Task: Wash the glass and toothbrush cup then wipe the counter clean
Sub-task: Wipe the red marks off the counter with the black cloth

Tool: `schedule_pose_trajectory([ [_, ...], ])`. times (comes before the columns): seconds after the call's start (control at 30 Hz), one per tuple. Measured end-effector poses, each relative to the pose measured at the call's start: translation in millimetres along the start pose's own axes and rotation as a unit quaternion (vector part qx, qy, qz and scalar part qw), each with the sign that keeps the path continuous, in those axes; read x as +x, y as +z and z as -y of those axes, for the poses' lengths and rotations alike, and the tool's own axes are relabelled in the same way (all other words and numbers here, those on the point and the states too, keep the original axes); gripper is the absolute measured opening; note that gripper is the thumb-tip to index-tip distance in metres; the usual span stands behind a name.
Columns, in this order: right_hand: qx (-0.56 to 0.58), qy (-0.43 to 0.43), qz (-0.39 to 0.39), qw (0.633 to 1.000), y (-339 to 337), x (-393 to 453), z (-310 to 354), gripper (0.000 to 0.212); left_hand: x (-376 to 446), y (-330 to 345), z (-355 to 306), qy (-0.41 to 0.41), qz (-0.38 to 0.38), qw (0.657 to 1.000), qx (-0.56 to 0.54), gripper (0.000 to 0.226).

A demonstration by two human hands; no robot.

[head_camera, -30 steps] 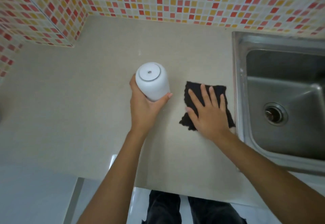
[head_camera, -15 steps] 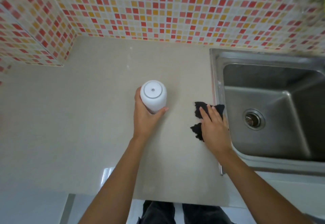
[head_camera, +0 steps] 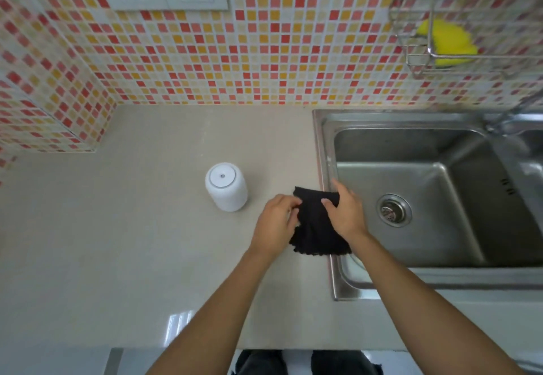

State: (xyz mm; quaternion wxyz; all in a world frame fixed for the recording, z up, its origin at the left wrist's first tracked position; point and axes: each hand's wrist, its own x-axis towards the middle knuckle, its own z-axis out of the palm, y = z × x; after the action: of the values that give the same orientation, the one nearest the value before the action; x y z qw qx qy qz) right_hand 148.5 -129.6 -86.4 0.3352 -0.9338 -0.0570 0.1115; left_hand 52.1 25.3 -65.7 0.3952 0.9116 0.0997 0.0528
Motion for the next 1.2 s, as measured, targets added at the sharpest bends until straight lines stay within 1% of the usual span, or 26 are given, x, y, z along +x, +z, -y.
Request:
schedule_pose_trajectory([
  [0.07, 0.009, 0.018, 0.016, 1.0, -4, 5, -5, 0.044, 30, 11, -10, 0.01, 0.061, 0.996, 0.066, 0.036],
  [0.17, 0.033, 0.022, 0.055, 0.998, -17, 8, -15, 0.028, 57, 24, -16, 0.003, 0.149, 0.977, 0.155, 0.055],
  [0.23, 0.052, 0.0, 0.091, 0.995, -32, 9, -20, 0.019, 65, 31, -18, 0.001, 0.183, 0.961, 0.206, 0.058],
  [0.27, 0.056, -0.022, 0.105, 0.993, -42, 10, -24, 0.016, 68, 34, -19, 0.006, 0.188, 0.956, 0.226, 0.054],
  [0.33, 0.058, -0.071, 0.127, 0.988, -68, 13, -31, 0.011, 72, 40, -28, 0.02, 0.176, 0.954, 0.241, 0.041],
  [0.37, 0.057, -0.091, 0.137, 0.985, -83, 16, -35, 0.009, 73, 43, -37, 0.027, 0.165, 0.96, 0.226, 0.034],
  [0.43, 0.046, -0.119, 0.146, 0.981, -116, 20, -41, 0.009, 76, 49, -60, 0.032, 0.15, 0.974, 0.164, 0.02],
  [0.5, 0.042, -0.133, 0.138, 0.981, -152, 26, -47, 0.009, 80, 53, -93, 0.021, 0.153, 0.983, 0.099, 0.012],
  [0.57, 0.042, -0.141, 0.117, 0.982, -191, 31, -53, 0.015, 87, 54, -129, 0.033, 0.158, 0.985, 0.06, 0.01],
  [0.63, 0.034, -0.144, 0.099, 0.984, -234, 39, -58, 0.023, 98, 54, -165, 0.061, 0.15, 0.985, 0.05, 0.011],
  [0.73, 0.036, -0.162, 0.116, 0.979, -299, 49, -59, 0.02, 116, 47, -222, 0.101, 0.13, 0.985, 0.058, 0.014],
  [0.8, 0.038, -0.181, 0.117, 0.976, -341, 53, -54, 0.027, 126, 36, -262, 0.132, 0.107, 0.983, 0.075, 0.016],
  [0.87, 0.053, -0.202, 0.095, 0.973, -379, 58, -47, 0.028, 137, 25, -298, 0.161, 0.083, 0.98, 0.079, 0.016],
  [0.93, 0.088, -0.224, 0.056, 0.969, -412, 66, -41, 0.024, 149, 16, -330, 0.179, 0.06, 0.979, 0.077, 0.014],
  [1.0, 0.135, -0.241, 0.012, 0.961, -438, 79, -37, 0.02, 164, 8, -354, 0.173, 0.038, 0.983, 0.047, 0.011],
  [1.07, 0.179, -0.239, -0.03, 0.954, -455, 97, -32, 0.017, 184, 3, -371, 0.168, 0.008, 0.985, 0.022, 0.012],
  [1.13, 0.191, -0.228, -0.058, 0.953, -464, 121, -27, 0.017, 208, 1, -382, 0.163, -0.02, 0.986, 0.032, 0.013],
  [1.2, 0.18, -0.216, -0.069, 0.957, -466, 148, -23, 0.014, 236, 3, -386, 0.139, -0.033, 0.989, 0.039, 0.013],
])
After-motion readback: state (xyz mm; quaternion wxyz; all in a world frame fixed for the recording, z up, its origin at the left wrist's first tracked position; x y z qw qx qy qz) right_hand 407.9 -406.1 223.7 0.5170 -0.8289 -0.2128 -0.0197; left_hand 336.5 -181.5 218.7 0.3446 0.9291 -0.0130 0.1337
